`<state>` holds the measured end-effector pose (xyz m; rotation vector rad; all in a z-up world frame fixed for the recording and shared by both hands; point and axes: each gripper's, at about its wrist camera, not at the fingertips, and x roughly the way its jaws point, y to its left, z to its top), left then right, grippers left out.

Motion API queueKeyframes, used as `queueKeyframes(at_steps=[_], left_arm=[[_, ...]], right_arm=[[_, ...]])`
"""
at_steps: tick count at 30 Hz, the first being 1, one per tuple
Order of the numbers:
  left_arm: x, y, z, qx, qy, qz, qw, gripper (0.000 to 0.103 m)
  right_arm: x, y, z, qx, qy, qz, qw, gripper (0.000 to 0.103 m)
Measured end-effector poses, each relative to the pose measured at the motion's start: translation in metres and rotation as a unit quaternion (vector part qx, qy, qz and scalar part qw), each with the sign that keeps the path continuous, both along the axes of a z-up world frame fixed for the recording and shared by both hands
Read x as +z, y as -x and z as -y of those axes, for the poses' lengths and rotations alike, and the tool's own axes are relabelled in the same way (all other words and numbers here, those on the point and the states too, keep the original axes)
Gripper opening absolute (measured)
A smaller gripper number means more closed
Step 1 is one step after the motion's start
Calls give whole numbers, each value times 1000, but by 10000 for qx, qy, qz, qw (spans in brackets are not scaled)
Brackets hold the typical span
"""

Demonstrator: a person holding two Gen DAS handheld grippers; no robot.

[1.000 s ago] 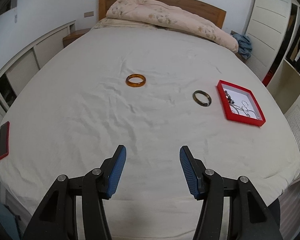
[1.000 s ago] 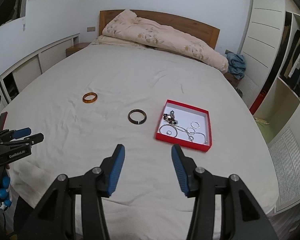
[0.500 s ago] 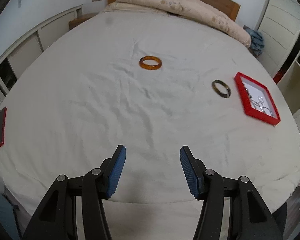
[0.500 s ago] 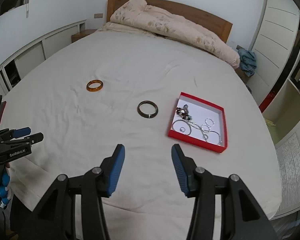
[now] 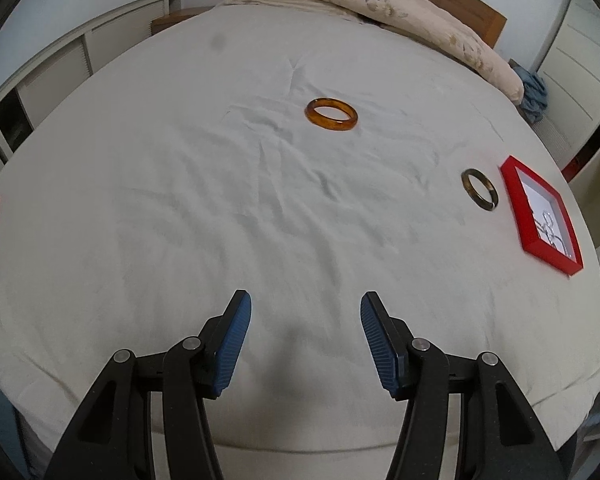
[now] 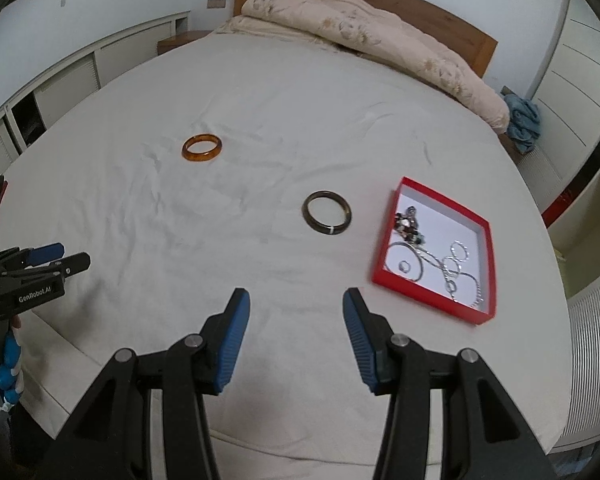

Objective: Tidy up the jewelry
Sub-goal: 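Move both tools toward the amber and dark brown bangles, then grasp the amber bangle with the left tool while the right tool grasps the dark bangle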

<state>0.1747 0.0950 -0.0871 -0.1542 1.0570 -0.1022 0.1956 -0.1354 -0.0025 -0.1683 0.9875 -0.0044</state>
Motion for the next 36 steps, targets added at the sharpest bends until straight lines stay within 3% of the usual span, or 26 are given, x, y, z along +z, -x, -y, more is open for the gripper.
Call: queueKeyframes(at_steps=[10, 21, 27, 36], left_arm=[[-18, -24, -8, 120, 92, -123, 9998, 58], [-38, -69, -20, 232, 116, -127, 9996, 58], [-36, -113, -18, 162, 104, 73, 9998, 58], [-33, -201, 1, 22, 215, 272, 9994, 56]], right_arm=[[-27, -26, -4, 79, -105, -195, 9997, 47], [-63, -73, 28, -27, -883, -43, 9961, 47], [-80, -120, 42, -28, -1234, 23, 9923, 46], [-116, -179, 57, -98, -1661, -313, 9856, 46]])
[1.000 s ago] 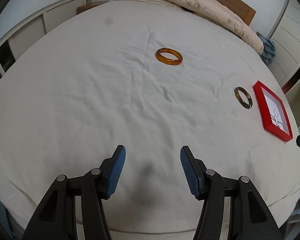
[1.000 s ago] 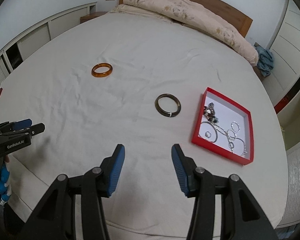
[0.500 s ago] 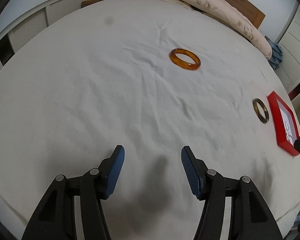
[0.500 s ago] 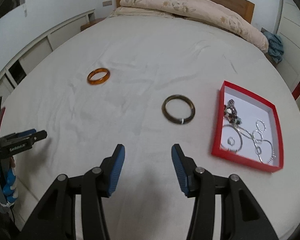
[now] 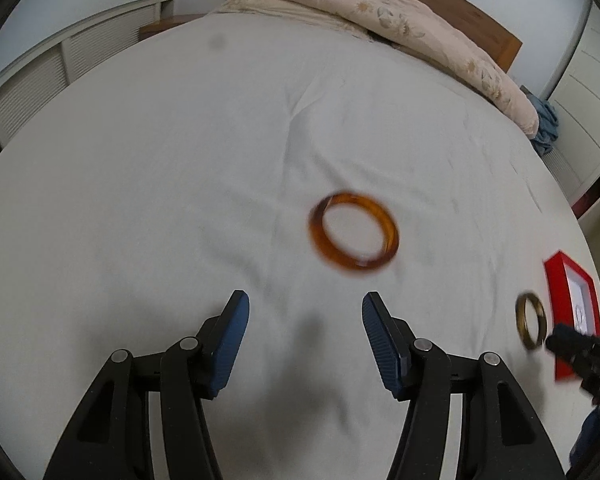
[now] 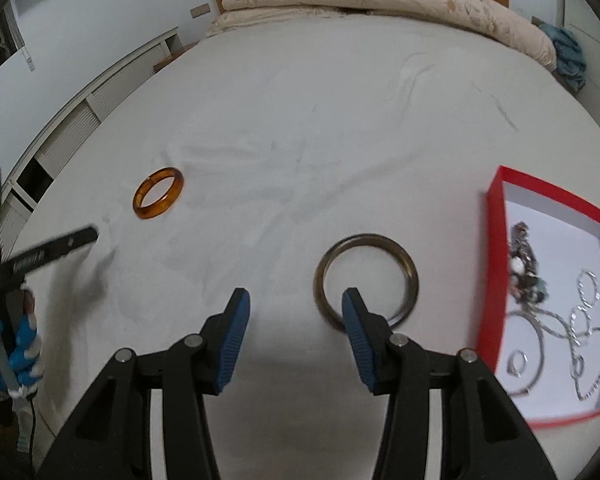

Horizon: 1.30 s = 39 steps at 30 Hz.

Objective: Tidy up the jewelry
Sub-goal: 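Grasp the amber bangle with the left tool while the right tool grasps the dark bangle, then carry both bangles with both tools into the red box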

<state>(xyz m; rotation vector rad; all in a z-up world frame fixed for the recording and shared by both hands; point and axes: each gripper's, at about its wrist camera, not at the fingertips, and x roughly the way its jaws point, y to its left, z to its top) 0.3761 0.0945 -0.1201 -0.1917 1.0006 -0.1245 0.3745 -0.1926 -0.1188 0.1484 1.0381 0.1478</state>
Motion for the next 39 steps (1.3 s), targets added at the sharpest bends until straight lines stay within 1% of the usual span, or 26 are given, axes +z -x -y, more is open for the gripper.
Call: queueKeyframes(at_steps=[2, 3, 5, 9, 11, 13, 16, 18, 20, 21, 22, 23, 25, 27, 30, 35, 37, 39], left_arm=[[-4, -19, 8, -76, -57, -22, 10000, 54], [-6, -25, 10, -97, -92, -49, 9999, 52], [-14, -41, 16, -138, -130, -158, 9997, 48], [-28, -59, 22, -200, -114, -376, 9990, 39], [-34, -65, 24, -270, -183, -471, 9984, 38], [-38, -68, 28, -330, -312, -476, 9978, 37], [-36, -70, 34, -410, -451, -437, 9972, 31], [-36, -72, 36, -449, -504, -410, 9969, 19], [-35, -72, 36, -449, -497, -373, 9971, 11], [-34, -71, 37, -437, -530, -345, 9970, 11], [-35, -70, 37, -425, -578, -309, 9969, 10], [-34, -67, 37, -413, -613, -274, 9969, 10], [-31, -61, 36, -370, -561, -267, 9974, 10], [-28, -56, 37, -358, -569, -239, 9974, 10], [-17, -43, 36, -377, -696, -144, 9968, 10], [11, -21, 36, -391, -653, -19, 9971, 10], [25, -17, 42, -425, -626, 40, 9971, 10], [37, -9, 46, -472, -585, 101, 9971, 10]], right_arm=[[-6, -7, 1, 54, -45, -65, 10000, 44], [-10, -11, 1, 84, -101, -135, 9998, 41], [-16, -16, 4, 110, -137, -229, 9996, 39], [-31, -23, 6, 217, -171, -392, 9988, 35], [-39, -26, 6, 289, -213, -481, 9982, 33], [-46, -29, 5, 342, -265, -525, 9977, 29], [-53, -32, 5, 397, -336, -528, 9973, 27], [-54, -34, 7, 428, -400, -545, 9968, 26], [-56, -37, 9, 441, -461, -548, 9965, 23], [-56, -37, 10, 450, -467, -536, 9965, 18], [-56, -36, 12, 438, -490, -524, 9965, 11], [-56, -35, 14, 424, -536, -516, 9963, 9], [-56, -34, 15, 374, -631, -481, 9961, 8], [-51, -28, 14, 350, -641, -390, 9966, 8], [-40, -16, 9, 372, -731, -227, 9964, 7], [-2, 5, 4, 370, -916, 164, 9950, 7], [20, 17, 7, 326, -1018, 367, 9936, 7], [35, 26, 8, 290, -1069, 517, 9925, 7]])
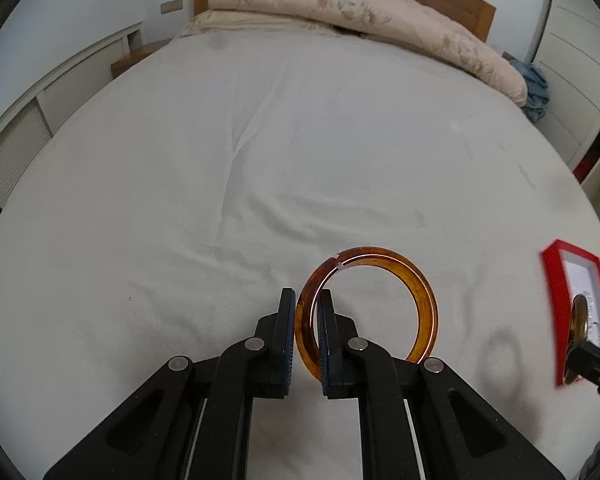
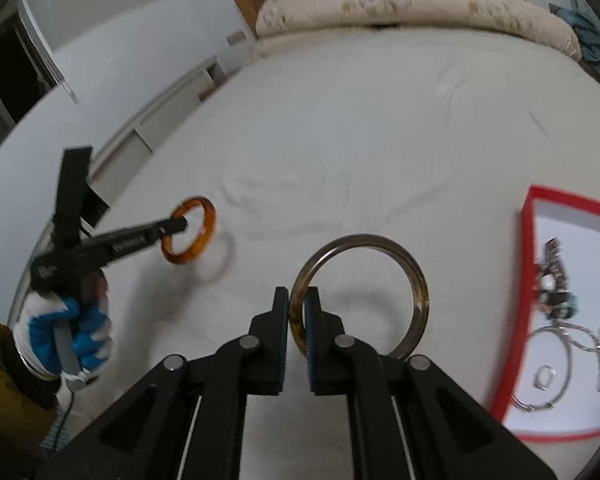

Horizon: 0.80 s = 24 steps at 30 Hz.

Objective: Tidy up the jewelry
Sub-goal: 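Carry both bangles with both tools into the red box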

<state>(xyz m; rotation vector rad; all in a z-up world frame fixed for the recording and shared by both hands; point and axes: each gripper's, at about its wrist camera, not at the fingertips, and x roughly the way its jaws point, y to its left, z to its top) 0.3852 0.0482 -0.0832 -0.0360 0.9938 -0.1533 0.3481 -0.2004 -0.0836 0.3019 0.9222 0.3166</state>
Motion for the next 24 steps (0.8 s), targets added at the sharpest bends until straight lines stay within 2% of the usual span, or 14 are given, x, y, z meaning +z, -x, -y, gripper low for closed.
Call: queueKeyframes(at_steps=[5, 10, 13, 17, 24], left_arm=[[28, 15, 33, -247, 150, 169, 9994, 10], [39, 27, 86, -703, 371, 196, 9966, 10], [30, 35, 137, -1062, 452, 116, 9933, 10], [15, 39, 205, -1522, 407, -43, 9875, 10], [-13, 57, 287, -2257, -130, -76, 9741, 10]], right_arm=[[43, 27, 29, -175, 55, 336, 9993, 7], [61, 50, 86, -510, 385, 394, 9972, 7], [56, 56, 120, -655, 622, 262, 9956, 7], [34, 56, 163, -786, 907, -45, 9928, 7], [-19, 53, 206, -753, 1100, -606, 9892, 7]])
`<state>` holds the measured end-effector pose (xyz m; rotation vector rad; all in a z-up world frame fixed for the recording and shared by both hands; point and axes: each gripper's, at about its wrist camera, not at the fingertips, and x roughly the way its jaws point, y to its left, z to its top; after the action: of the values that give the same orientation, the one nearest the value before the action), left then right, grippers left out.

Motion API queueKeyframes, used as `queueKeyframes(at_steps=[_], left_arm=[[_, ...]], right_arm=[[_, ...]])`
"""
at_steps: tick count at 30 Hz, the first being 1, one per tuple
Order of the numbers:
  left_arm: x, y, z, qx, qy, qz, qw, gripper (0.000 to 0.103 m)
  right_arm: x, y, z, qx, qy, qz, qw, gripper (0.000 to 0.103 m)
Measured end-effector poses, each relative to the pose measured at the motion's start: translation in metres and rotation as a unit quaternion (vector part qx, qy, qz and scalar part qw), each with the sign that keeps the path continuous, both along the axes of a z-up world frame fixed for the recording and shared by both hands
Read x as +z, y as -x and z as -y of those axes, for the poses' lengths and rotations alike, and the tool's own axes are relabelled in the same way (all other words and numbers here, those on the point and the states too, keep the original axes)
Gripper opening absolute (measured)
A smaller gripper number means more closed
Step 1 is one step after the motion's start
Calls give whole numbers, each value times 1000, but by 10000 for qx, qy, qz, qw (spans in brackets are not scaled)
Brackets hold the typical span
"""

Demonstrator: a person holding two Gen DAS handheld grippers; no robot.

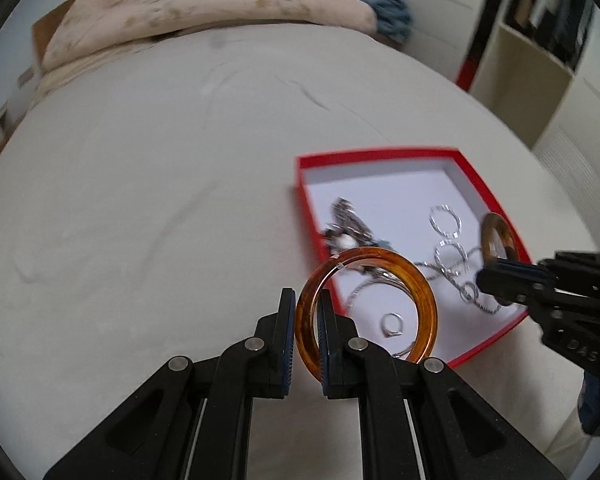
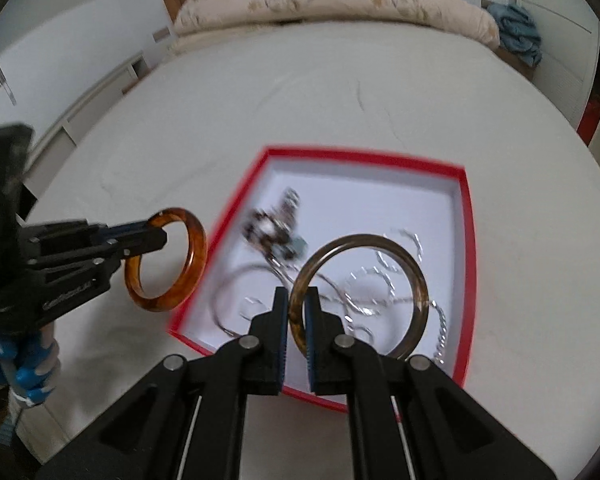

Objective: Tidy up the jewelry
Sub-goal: 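Carry both bangles with both tools into the red box, then open both tools to release the bangles in the box and withdraw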

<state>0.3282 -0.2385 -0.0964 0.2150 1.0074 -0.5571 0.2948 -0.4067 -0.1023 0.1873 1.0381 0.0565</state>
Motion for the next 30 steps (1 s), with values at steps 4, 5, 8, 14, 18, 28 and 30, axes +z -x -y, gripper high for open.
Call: queueKeyframes(at_steps=[4, 5, 8, 14, 18, 28, 30], left_arm=[[-9, 3, 26, -222, -275, 133, 9993, 10], [-11, 2, 30, -242, -312, 136, 9991, 10], [-16, 0, 41, -247, -491, 248, 9982, 10], [-16, -1, 50, -354, -762, 435, 9955, 10], [-20, 0, 53, -345, -842, 481, 9947, 11], [-16, 10, 46, -283, -867, 406, 9950, 15], [-12, 12, 42, -223, -798, 373, 9959, 17]], right_arm=[[-22, 2, 9, 30, 7, -228, 9997, 7], [-27, 5, 10, 44, 5, -288, 9996, 7], [-36, 7, 12, 109, 17, -408, 9991, 7], [-40, 9, 10, 163, 13, -538, 9984, 8], [-42, 8, 5, 133, 25, -575, 9983, 9], [-33, 19, 10, -72, -16, -517, 9986, 23], [-26, 24, 10, -144, -17, -435, 9989, 25]])
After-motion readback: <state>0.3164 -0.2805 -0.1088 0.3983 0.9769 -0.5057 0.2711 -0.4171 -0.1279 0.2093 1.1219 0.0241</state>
